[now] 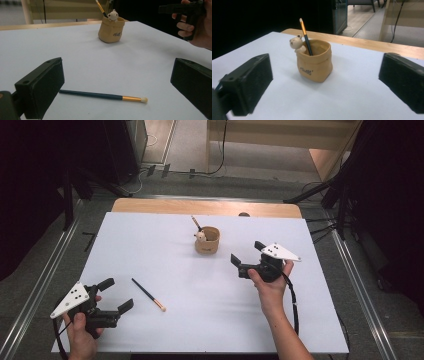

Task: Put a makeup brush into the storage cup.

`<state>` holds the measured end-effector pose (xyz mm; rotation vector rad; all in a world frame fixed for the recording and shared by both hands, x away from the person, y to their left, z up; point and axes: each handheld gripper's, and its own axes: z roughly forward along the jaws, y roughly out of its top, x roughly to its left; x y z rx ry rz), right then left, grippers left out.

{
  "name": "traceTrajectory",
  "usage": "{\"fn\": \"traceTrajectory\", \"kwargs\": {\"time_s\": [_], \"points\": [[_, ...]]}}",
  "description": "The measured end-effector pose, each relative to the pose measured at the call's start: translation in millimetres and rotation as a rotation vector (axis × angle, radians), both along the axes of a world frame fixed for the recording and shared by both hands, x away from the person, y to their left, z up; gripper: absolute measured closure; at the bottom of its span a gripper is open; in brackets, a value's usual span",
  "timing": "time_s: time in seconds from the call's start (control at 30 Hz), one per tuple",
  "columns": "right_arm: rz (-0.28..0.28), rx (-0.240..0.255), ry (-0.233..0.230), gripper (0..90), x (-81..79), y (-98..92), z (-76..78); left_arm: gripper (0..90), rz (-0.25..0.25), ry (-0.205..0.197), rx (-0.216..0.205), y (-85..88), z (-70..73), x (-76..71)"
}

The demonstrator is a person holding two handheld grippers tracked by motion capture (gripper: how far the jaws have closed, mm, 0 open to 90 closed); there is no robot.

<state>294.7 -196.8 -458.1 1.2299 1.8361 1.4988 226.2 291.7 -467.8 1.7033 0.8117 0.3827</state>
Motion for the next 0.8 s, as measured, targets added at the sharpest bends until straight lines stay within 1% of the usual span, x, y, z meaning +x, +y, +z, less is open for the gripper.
{"fn": "traceTrajectory", "kwargs": {"time_s": [0.07, 0.17, 0.43, 0.53, 0.67, 0.8], "points": [[0.005, -0.011, -0.009, 0.0, -5.4, -4.7, -0.6, 0.0, -0.001, 0.0, -0.001, -0.5, 0.0, -0.1], [-0.007, -0.031, -0.02, 0.0, -12.8, -10.9, -1.6, 0.0, -0.002, -0.002, 0.003, -0.9, 0.0, -0.2], [-0.025, -0.025, -0.033, 0.0, -34.1, -31.8, -6.4, 0.0, -0.002, -0.001, 0.011, -2.1, -1.2, 0.0], [-0.033, -0.019, -0.029, 0.0, -43.6, -41.1, -9.4, 0.0, -0.001, -0.001, 0.012, -1.8, -1.5, 0.2], [-0.047, -0.028, -0.034, 0.0, -56.9, -53.1, -12.7, 0.0, 0.002, -0.002, 0.013, -2.3, -1.6, 0.7], [-0.063, -0.029, -0.04, 0.0, -70.9, -65.1, -14.1, 0.0, -0.001, -0.002, 0.027, -4.7, -1.8, 1.2]]}}
